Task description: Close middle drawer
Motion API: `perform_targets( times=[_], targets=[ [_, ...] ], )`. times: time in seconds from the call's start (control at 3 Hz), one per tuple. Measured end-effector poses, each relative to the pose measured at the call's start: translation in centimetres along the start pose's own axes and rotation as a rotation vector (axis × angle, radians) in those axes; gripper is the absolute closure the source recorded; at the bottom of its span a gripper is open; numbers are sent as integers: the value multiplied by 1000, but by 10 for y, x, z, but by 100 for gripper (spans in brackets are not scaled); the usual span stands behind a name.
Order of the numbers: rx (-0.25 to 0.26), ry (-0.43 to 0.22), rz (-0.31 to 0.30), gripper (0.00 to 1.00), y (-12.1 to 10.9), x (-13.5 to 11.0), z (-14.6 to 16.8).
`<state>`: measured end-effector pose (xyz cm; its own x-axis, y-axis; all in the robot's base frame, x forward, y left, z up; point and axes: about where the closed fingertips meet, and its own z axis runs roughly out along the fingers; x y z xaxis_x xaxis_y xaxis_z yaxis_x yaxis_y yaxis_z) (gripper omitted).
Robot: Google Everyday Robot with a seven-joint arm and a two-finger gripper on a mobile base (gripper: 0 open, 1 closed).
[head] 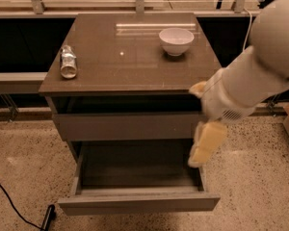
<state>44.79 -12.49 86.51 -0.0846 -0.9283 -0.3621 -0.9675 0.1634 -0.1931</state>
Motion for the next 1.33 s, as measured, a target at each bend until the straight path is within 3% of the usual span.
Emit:
perform_targets(
  times=[0.33,0.67,1.0,1.33],
  targets=[
    [-84,-103,-43,0,29,-20,90],
    [-86,-216,0,0,46,-31,165],
    [-40,-224,1,0,33,-35,159],
    [-102,-253,19,0,36,-22,184]
  ],
)
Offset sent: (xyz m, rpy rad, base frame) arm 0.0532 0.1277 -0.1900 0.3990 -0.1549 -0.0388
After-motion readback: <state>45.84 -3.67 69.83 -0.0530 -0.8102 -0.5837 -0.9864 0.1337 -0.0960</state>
